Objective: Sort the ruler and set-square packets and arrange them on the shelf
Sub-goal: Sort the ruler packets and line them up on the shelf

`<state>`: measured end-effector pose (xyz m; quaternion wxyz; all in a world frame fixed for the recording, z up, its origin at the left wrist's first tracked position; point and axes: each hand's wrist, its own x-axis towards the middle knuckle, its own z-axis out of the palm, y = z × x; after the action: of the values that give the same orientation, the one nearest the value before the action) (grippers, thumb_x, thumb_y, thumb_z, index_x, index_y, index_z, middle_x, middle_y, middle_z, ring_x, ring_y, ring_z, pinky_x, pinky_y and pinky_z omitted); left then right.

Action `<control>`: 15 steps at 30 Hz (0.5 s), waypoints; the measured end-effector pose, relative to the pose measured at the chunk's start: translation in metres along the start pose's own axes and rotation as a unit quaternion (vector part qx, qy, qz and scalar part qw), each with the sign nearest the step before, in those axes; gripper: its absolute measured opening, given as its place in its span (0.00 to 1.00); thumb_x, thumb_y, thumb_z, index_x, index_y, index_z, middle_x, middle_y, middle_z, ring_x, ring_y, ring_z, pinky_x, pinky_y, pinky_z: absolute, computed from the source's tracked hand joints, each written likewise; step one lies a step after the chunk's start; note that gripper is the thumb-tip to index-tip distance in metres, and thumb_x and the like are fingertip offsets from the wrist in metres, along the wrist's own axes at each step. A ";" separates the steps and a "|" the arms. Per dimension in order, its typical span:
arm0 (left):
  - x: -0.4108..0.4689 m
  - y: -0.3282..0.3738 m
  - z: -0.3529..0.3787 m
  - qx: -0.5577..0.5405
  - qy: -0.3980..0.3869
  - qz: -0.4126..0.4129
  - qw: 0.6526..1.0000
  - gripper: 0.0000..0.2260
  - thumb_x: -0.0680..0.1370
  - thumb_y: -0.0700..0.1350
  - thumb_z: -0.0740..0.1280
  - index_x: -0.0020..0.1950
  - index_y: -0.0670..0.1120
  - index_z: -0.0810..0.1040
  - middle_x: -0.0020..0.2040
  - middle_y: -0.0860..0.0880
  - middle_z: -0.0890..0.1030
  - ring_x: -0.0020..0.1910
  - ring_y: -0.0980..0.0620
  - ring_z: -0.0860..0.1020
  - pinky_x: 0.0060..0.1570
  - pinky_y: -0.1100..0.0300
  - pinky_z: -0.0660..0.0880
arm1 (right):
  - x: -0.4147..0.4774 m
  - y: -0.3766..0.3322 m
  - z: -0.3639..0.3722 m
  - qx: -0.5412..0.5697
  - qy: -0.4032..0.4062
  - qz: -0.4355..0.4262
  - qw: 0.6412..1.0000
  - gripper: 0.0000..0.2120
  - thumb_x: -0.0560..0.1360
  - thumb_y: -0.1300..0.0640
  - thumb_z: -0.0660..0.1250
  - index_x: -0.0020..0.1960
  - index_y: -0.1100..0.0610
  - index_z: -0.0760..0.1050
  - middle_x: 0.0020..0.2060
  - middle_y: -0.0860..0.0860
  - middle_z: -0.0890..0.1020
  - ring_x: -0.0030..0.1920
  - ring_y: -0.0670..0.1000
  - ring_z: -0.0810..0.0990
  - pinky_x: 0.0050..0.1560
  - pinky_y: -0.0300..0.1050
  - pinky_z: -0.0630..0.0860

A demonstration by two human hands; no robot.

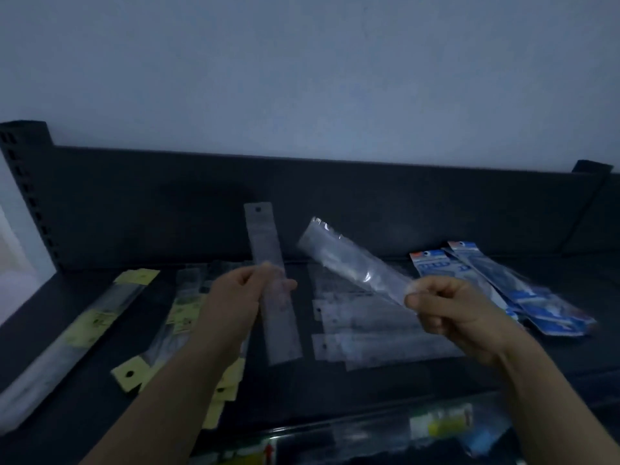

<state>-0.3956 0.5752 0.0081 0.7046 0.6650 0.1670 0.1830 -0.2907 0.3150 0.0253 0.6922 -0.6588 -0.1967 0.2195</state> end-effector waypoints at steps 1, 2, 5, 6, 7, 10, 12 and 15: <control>-0.001 0.002 0.006 0.017 -0.005 -0.007 1.000 0.12 0.81 0.50 0.61 0.48 0.46 0.82 0.42 0.49 0.86 0.42 0.51 0.84 0.42 0.55 0.79 | 0.002 -0.005 -0.014 -0.023 -0.036 0.021 0.999 0.24 0.45 0.51 0.85 0.35 0.59 0.81 0.25 0.54 0.70 0.23 0.46 0.66 0.23 0.36 0.64; -0.002 0.002 0.013 0.027 -0.015 -0.015 0.999 0.12 0.81 0.49 0.61 0.48 0.46 0.83 0.41 0.49 0.86 0.41 0.50 0.84 0.43 0.54 0.80 | 0.004 -0.010 -0.025 -0.057 -0.069 0.047 0.995 0.24 0.46 0.52 0.86 0.36 0.60 0.81 0.26 0.54 0.71 0.23 0.46 0.66 0.23 0.36 0.64; -0.016 0.007 0.041 0.051 -0.080 -0.046 0.994 0.12 0.81 0.45 0.61 0.51 0.39 0.82 0.35 0.48 0.85 0.32 0.54 0.82 0.34 0.62 0.79 | 0.015 -0.022 -0.036 -0.220 -0.145 0.083 0.961 0.16 0.56 0.57 0.82 0.39 0.61 0.81 0.26 0.54 0.70 0.25 0.48 0.67 0.26 0.37 0.66; -0.019 0.007 0.050 0.048 -0.107 -0.057 0.991 0.12 0.81 0.44 0.62 0.51 0.37 0.81 0.37 0.45 0.85 0.33 0.53 0.83 0.34 0.61 0.80 | 0.020 -0.026 -0.033 -0.263 -0.154 0.076 0.949 0.11 0.61 0.61 0.79 0.41 0.61 0.81 0.26 0.54 0.71 0.25 0.48 0.67 0.26 0.36 0.66; -0.022 0.005 0.056 0.045 -0.126 -0.069 0.989 0.12 0.81 0.44 0.62 0.51 0.37 0.80 0.41 0.42 0.86 0.37 0.48 0.84 0.40 0.57 0.81 | 0.025 -0.029 -0.030 -0.288 -0.151 0.062 0.944 0.10 0.65 0.65 0.77 0.44 0.60 0.81 0.26 0.54 0.72 0.25 0.47 0.68 0.26 0.36 0.66; -0.024 0.001 0.061 0.144 -0.169 -0.046 0.974 0.13 0.79 0.49 0.65 0.48 0.41 0.82 0.46 0.40 0.85 0.43 0.41 0.84 0.52 0.46 0.77 | 0.039 -0.036 -0.026 -0.244 -0.087 0.012 0.966 0.14 0.67 0.70 0.73 0.51 0.59 0.79 0.32 0.51 0.77 0.27 0.44 0.72 0.26 0.33 0.68; -0.023 -0.002 0.064 0.239 -0.163 -0.021 0.957 0.16 0.77 0.55 0.67 0.47 0.42 0.83 0.46 0.40 0.84 0.42 0.41 0.82 0.49 0.48 0.78 | 0.044 -0.036 -0.023 -0.167 -0.049 -0.012 0.985 0.14 0.67 0.70 0.73 0.50 0.59 0.78 0.30 0.50 0.78 0.24 0.42 0.71 0.23 0.32 0.66; -0.022 -0.004 0.074 0.192 -0.160 -0.022 0.968 0.13 0.77 0.53 0.68 0.45 0.43 0.82 0.43 0.37 0.83 0.41 0.40 0.81 0.48 0.46 0.79 | 0.050 -0.025 -0.006 -0.102 -0.022 -0.024 0.994 0.20 0.65 0.71 0.73 0.55 0.61 0.75 0.31 0.54 0.78 0.23 0.44 0.68 0.22 0.34 0.64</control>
<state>-0.3788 0.4996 0.0087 0.5854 0.8044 0.0990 0.0229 -0.2449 0.3374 0.0490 0.6221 -0.7161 -0.2486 0.1959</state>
